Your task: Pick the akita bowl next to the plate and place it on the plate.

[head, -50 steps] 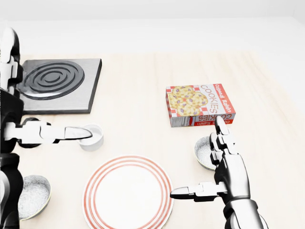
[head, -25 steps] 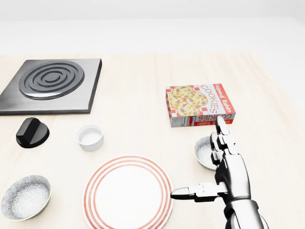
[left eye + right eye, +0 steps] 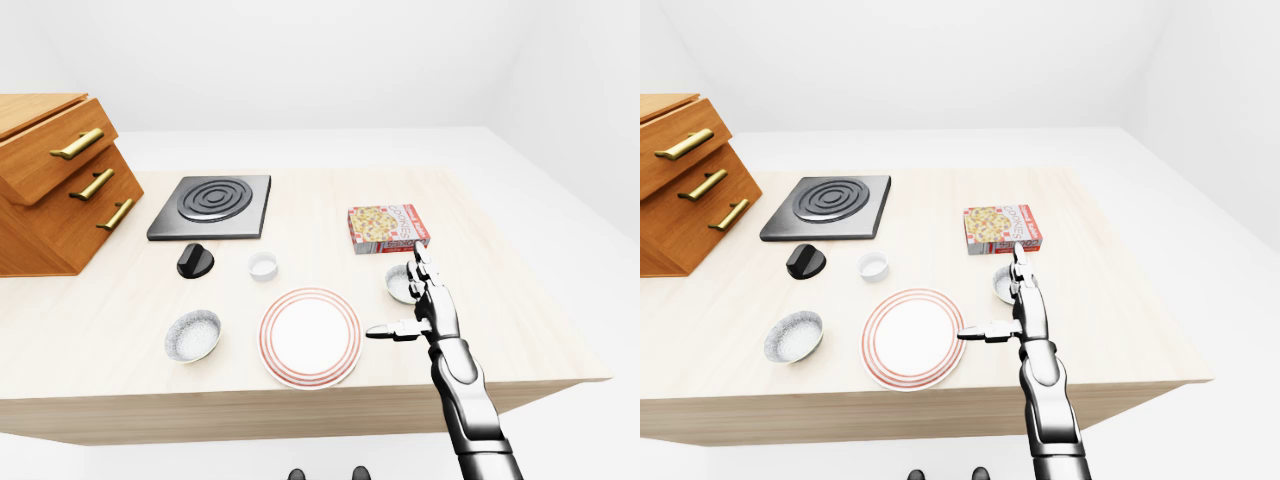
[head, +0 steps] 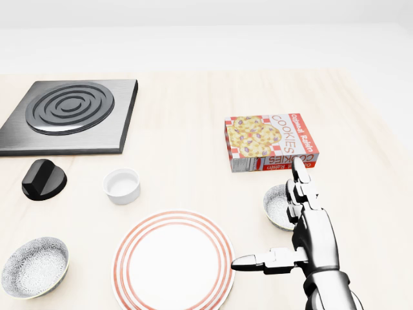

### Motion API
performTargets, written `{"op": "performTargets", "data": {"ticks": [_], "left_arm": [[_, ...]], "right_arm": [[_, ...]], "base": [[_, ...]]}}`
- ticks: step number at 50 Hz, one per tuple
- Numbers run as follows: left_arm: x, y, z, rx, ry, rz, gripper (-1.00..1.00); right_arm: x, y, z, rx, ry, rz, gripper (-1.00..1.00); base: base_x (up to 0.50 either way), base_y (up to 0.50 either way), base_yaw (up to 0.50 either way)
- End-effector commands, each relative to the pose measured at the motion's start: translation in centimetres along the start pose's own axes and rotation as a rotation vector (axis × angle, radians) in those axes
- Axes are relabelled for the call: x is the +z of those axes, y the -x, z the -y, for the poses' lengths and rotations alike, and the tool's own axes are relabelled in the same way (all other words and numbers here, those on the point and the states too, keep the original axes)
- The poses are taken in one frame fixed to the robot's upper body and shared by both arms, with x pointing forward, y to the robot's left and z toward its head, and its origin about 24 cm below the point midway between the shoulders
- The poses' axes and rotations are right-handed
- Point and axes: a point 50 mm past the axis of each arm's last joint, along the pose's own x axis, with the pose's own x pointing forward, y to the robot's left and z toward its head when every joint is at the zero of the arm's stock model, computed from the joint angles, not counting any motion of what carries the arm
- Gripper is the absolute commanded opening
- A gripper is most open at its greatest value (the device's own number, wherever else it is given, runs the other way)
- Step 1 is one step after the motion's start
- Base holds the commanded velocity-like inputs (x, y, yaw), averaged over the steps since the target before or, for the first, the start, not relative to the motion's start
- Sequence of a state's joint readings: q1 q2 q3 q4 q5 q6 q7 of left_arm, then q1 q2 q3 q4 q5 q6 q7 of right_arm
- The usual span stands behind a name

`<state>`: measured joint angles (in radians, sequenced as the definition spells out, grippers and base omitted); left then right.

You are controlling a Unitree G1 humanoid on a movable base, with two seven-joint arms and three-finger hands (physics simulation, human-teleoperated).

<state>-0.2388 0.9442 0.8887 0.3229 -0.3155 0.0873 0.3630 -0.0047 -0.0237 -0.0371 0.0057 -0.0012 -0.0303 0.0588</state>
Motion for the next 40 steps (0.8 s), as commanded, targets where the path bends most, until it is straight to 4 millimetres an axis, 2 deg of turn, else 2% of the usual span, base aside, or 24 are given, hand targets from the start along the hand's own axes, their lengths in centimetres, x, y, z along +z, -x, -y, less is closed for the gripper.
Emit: {"op": "performTargets", "data": {"ticks": [1,6,10,26,33,40], "left_arm": [[-1.4,-0.2,-1.5,0.052,-0.05,-0.053,1.0],[-1.8,-0.2,-1.7,0.059,-0.059,-0.07,1.0],[-3.2,0.0,-1.9,0.067,-0.087,-0.121,1.0],[-6.4,0.7,-2.8,0.1,-0.123,-0.189,1.0],[-6.9,0.9,-3.0,0.106,-0.123,-0.202,1.0],[-7.0,0.9,-2.9,0.105,-0.126,-0.202,1.0]], "right_arm": [[0.1,0.0,0.0,-0.001,0.006,0.002,1.0],[0.0,0.0,0.0,0.0,0.009,0.003,1.0],[0.1,0.0,0.0,0.0,0.012,0.005,1.0],[-0.1,0.0,0.1,-0.002,0.021,0.005,1.0],[-0.1,-0.1,0.2,-0.007,0.026,0.007,1.0],[1.1,-0.4,1.2,-0.047,0.047,0.033,1.0]], "base": [[0.0,0.0,0.0],[0.0,0.0,0.0],[0.0,0.0,0.0],[0.0,0.0,0.0],[0.0,0.0,0.0],[0.0,0.0,0.0]]}}
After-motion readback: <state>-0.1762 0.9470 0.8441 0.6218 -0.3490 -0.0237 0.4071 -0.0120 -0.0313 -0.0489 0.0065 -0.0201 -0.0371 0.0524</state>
